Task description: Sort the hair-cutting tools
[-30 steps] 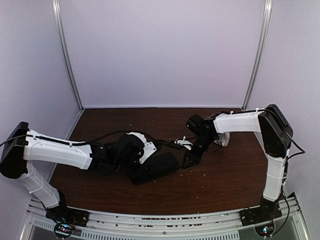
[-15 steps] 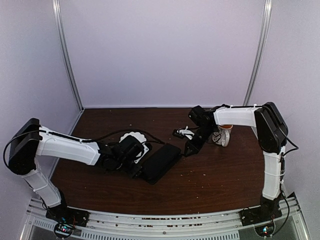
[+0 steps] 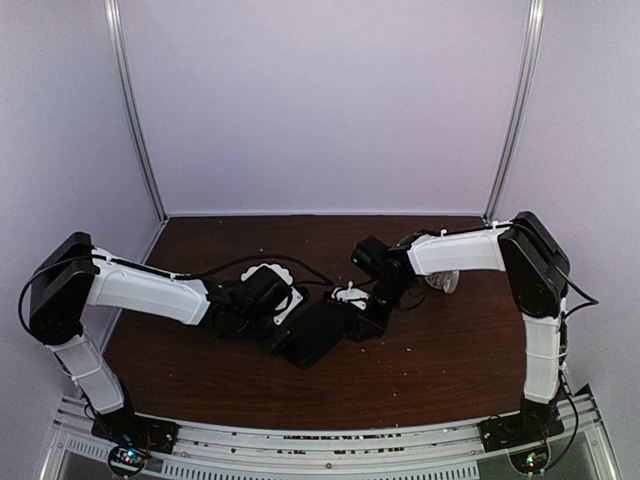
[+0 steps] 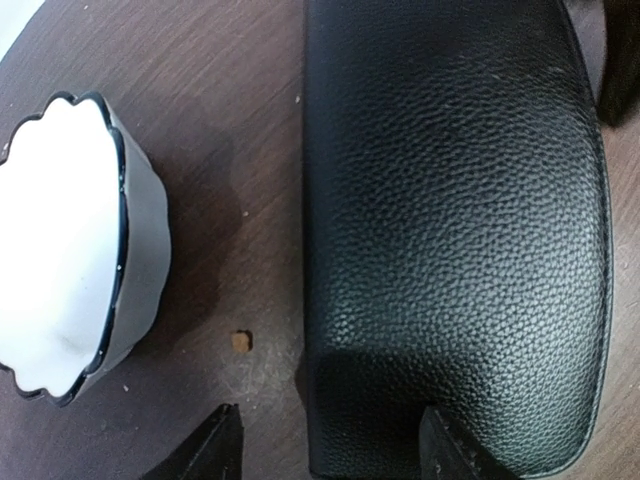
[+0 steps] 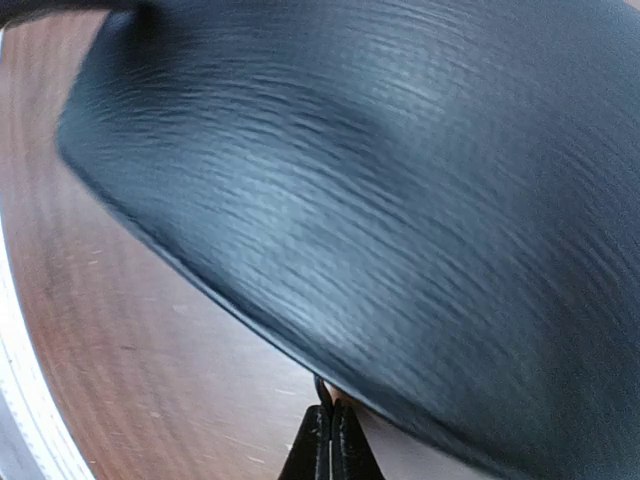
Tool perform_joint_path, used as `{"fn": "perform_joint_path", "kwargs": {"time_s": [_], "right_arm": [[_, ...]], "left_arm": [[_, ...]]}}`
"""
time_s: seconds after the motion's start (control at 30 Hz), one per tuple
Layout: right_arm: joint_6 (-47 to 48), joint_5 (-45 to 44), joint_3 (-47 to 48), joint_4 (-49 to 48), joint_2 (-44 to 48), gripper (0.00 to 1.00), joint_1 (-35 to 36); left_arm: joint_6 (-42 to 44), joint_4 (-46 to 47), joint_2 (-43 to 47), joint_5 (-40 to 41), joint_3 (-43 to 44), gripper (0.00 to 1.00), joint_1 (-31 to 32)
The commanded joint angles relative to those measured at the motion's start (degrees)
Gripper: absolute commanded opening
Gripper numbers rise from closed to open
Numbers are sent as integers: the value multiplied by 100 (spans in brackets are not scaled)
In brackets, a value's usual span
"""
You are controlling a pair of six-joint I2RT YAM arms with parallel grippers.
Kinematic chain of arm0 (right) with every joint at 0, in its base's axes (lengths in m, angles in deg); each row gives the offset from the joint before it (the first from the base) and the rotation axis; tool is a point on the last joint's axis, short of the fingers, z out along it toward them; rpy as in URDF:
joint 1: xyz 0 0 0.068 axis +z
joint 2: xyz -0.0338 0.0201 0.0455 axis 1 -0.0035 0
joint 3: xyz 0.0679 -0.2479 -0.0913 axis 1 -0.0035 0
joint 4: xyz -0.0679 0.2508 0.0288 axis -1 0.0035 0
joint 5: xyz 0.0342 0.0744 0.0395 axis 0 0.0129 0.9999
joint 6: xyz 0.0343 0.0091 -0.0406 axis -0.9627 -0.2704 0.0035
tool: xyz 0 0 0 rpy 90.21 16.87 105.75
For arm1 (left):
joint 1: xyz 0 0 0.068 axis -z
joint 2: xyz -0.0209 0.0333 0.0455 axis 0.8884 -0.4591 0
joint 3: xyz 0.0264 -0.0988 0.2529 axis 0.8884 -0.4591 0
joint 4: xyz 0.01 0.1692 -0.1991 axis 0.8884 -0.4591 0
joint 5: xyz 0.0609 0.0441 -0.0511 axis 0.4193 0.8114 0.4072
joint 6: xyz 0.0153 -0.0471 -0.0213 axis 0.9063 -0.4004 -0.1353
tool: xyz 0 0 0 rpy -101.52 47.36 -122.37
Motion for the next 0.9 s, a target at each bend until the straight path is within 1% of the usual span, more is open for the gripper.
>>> {"fn": "perform_joint_path", "kwargs": {"time_s": [0.0,0.07,0.13,0.23,0.4,0.5,0.57,0.63,0.7,0.77,0.87], "right_arm": [[157,516,-228,297,191,0,320],[166,551,-205,303,180,0,362],[214,399,-173,351,174,0,318],[299,168,-171,439,218,0,96],[383,-227,-110,497,259,0,-329],[342,-657,99,418,122,0,-491],[260,-709,238,384,27,0,-565],[183,-631,312,358,-9,0,-595],[136,-502,297,329,16,0,-596],[91,-440,259,291,48,0,-589],[85,-419,238,294,51,0,-579]], "left_arm": [[-126,544,-240,-735,-239,64,44],[-162,633,-189,-886,-335,63,50],[-227,750,-94,-1050,-482,62,64],[-260,890,32,-1386,-660,61,182],[-75,1048,-33,-1759,-637,58,747],[-70,1009,-23,-1593,-477,58,903],[-54,979,138,-1462,-440,59,905],[-23,829,402,-1117,-407,62,905],[-83,627,660,-558,-381,69,886],[-282,367,780,-163,-305,77,717],[-706,-12,626,-325,-107,77,244]]}}
